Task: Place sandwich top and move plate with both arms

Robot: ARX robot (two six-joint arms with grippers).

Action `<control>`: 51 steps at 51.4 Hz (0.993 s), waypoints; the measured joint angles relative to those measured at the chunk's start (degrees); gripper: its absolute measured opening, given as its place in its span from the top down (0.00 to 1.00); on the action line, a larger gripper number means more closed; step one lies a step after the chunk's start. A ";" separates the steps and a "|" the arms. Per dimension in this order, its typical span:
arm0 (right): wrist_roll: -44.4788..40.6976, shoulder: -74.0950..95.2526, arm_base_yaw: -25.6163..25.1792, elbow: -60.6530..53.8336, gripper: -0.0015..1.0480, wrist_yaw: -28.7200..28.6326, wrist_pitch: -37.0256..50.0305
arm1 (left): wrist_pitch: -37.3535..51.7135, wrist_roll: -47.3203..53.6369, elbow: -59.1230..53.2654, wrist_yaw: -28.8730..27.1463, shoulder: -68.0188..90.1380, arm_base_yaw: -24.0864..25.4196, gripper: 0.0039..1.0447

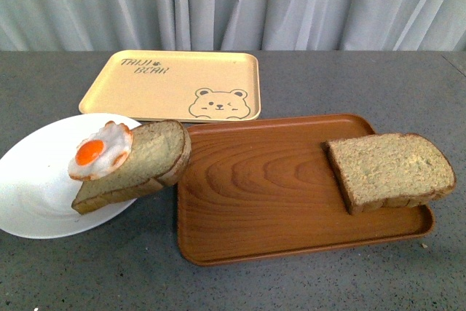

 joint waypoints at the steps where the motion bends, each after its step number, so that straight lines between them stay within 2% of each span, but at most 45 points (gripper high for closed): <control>1: 0.00 0.00 0.00 -0.02 0.09 0.00 0.00 | 0.00 0.00 0.00 0.00 0.00 0.00 0.08; 30: 0.00 0.00 0.00 0.00 0.09 0.00 0.00 | 0.00 0.00 0.00 0.00 0.00 0.00 0.08; 32: 0.55 4.22 0.02 2.71 0.09 4.50 -7.10 | 0.00 0.02 0.00 0.00 -0.02 0.00 0.08; 34: 0.24 13.44 -2.73 6.34 0.09 6.88 -10.91 | 0.00 0.02 0.02 0.00 -0.02 0.00 0.08; 37: -0.15 26.91 -7.74 9.51 0.09 3.63 -5.05 | 0.00 0.02 0.00 0.00 -0.02 0.00 0.08; 39: 0.04 37.83 -11.28 12.15 0.09 -0.48 2.12 | 0.00 0.02 0.00 0.02 -0.02 0.00 0.08; 41: 0.74 45.05 -12.87 14.01 0.09 -3.37 6.69 | 0.00 0.00 0.00 0.00 -0.02 0.00 0.08; 46: 4.26 61.13 -14.71 17.84 0.09 -9.09 15.63 | 0.00 0.02 0.00 0.00 -0.02 0.00 0.08; 51: 7.10 73.83 -14.43 21.03 0.09 -11.28 22.03 | 0.00 0.02 0.00 0.00 -0.02 0.00 0.08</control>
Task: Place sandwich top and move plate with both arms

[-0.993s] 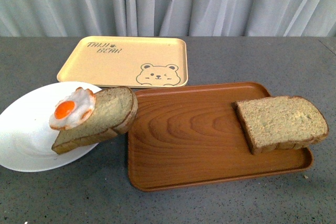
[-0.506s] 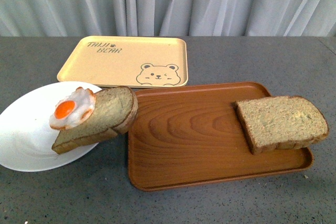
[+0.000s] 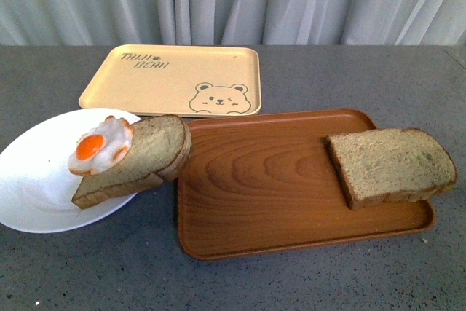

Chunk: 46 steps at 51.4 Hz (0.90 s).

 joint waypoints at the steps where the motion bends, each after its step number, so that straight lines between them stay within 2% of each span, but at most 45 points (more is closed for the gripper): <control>1: 1.01 2.75 0.26 0.74 0.09 -0.37 1.25 | 0.00 0.00 0.00 0.00 0.00 0.00 0.08; 17: 11.06 26.64 4.42 9.99 0.09 -1.97 8.26 | 0.00 0.00 0.00 0.00 0.00 0.00 0.08; 36: 16.39 36.52 9.16 15.32 0.09 -0.44 9.79 | 0.00 0.00 0.00 0.00 0.00 0.00 0.08; 39: 16.90 36.74 9.64 15.43 0.16 -0.22 9.79 | 0.00 0.00 0.00 0.00 0.00 0.00 0.08; 44: 17.75 36.68 10.23 15.45 0.36 0.15 9.73 | 0.00 0.00 0.00 0.00 0.00 0.00 0.08; 46: 18.14 36.57 10.23 15.45 0.41 0.07 9.70 | 0.00 0.00 0.00 0.00 0.00 0.00 0.08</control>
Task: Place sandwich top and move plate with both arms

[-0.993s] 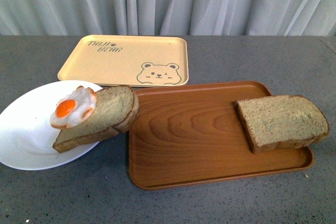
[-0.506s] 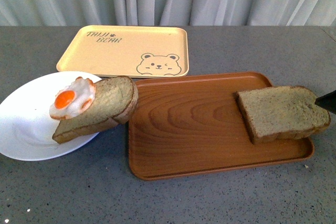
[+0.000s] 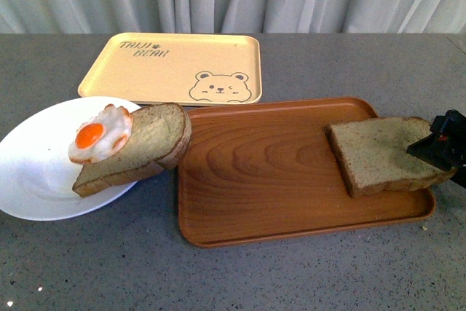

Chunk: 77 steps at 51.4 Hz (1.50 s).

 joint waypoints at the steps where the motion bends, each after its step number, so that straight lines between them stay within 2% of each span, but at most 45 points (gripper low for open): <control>1: 0.28 -0.11 0.00 0.00 0.45 -0.20 0.00 | 0.00 -0.02 0.02 0.00 0.00 0.00 0.08; 10: 1.95 -4.33 0.07 -0.09 0.79 -0.76 -1.22 | 0.00 0.00 0.00 0.00 0.00 0.00 0.08; 16: 3.23 -8.55 1.09 -0.11 0.94 -1.25 -2.56 | 0.00 0.00 0.02 0.00 0.00 0.00 0.08; 19: 3.91 -10.82 2.27 0.07 0.98 -1.20 -3.41 | 0.00 0.00 0.00 0.00 0.00 0.00 0.08; 26: 5.95 -14.23 6.54 2.73 0.98 -0.50 -5.18 | 0.00 0.00 0.00 0.00 0.00 0.00 0.08; 36: 9.94 -13.00 15.78 12.11 0.98 1.44 -6.40 | 0.00 0.00 0.02 0.00 0.00 0.00 0.08; 53: 17.07 3.54 30.32 34.86 0.98 3.54 -7.87 | 0.00 0.00 0.00 0.00 0.00 0.00 0.08; 65: 19.98 13.20 36.52 46.14 0.98 3.98 -10.08 | 0.00 -0.02 0.00 0.00 0.00 0.00 0.08; 77: 21.73 17.31 39.67 50.77 0.98 4.42 -11.76 | 0.00 0.00 0.00 0.00 0.00 0.00 0.08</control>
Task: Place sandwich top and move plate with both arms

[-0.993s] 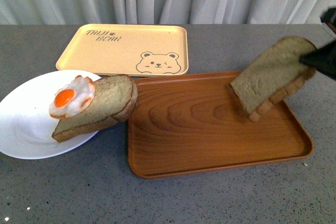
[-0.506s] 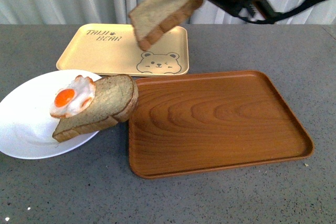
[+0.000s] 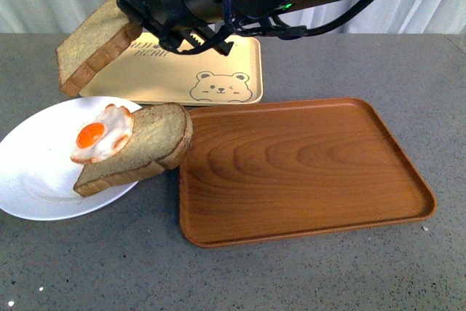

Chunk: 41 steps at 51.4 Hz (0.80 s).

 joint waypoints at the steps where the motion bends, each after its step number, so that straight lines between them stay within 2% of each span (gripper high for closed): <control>1: 0.00 0.11 0.13 0.02 0.98 0.07 -0.07 | 0.00 0.00 0.00 0.00 0.00 0.00 0.08; 10: 0.00 0.63 1.22 -1.42 0.98 0.81 -0.15 | 0.00 0.00 0.00 0.00 0.00 0.00 0.08; 26: -0.02 -2.01 3.41 -12.74 0.97 1.44 2.29 | 0.00 -0.02 0.02 0.00 0.00 0.00 0.08; 32: -0.07 -3.21 3.52 -14.19 0.77 1.49 2.99 | 0.00 0.00 0.00 0.00 0.00 0.00 0.08; 41: -0.50 -7.23 2.58 -18.71 0.40 2.58 5.90 | 0.00 0.00 0.00 0.00 0.00 0.00 0.08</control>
